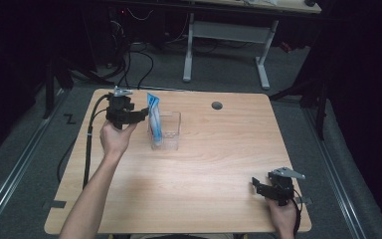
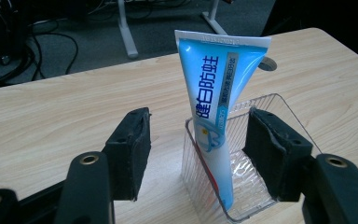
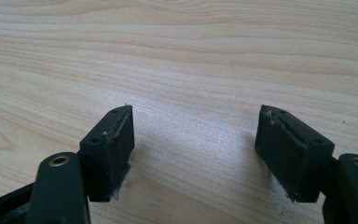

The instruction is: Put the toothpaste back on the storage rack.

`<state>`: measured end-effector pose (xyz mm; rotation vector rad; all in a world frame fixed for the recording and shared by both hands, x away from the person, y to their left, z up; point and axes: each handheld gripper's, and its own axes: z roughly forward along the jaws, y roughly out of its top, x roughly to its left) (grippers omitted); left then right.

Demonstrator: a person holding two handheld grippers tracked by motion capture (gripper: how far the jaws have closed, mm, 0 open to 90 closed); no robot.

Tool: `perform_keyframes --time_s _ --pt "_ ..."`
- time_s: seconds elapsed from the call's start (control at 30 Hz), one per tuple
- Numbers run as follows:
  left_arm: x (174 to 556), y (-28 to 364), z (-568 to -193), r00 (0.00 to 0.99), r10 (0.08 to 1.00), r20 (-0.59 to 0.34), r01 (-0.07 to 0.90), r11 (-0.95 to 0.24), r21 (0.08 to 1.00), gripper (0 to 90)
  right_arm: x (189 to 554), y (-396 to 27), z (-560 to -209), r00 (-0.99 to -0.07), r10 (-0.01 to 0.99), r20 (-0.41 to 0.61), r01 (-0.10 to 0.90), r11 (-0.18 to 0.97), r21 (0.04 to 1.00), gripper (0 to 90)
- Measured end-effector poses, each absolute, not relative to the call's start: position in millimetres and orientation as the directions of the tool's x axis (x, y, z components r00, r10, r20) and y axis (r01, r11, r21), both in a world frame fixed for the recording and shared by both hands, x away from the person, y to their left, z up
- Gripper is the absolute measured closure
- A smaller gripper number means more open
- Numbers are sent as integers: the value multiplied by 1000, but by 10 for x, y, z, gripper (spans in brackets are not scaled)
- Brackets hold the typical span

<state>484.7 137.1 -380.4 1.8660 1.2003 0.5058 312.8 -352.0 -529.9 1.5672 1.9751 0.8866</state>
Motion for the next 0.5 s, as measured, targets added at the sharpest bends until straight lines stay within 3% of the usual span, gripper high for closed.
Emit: perform_keyframes --time_s 0.5 --pt "4735 1514 -3792 454 885 -101 544 -186 818 405 3128 -3516 -5299 -241 970 31 670 144 728 283"
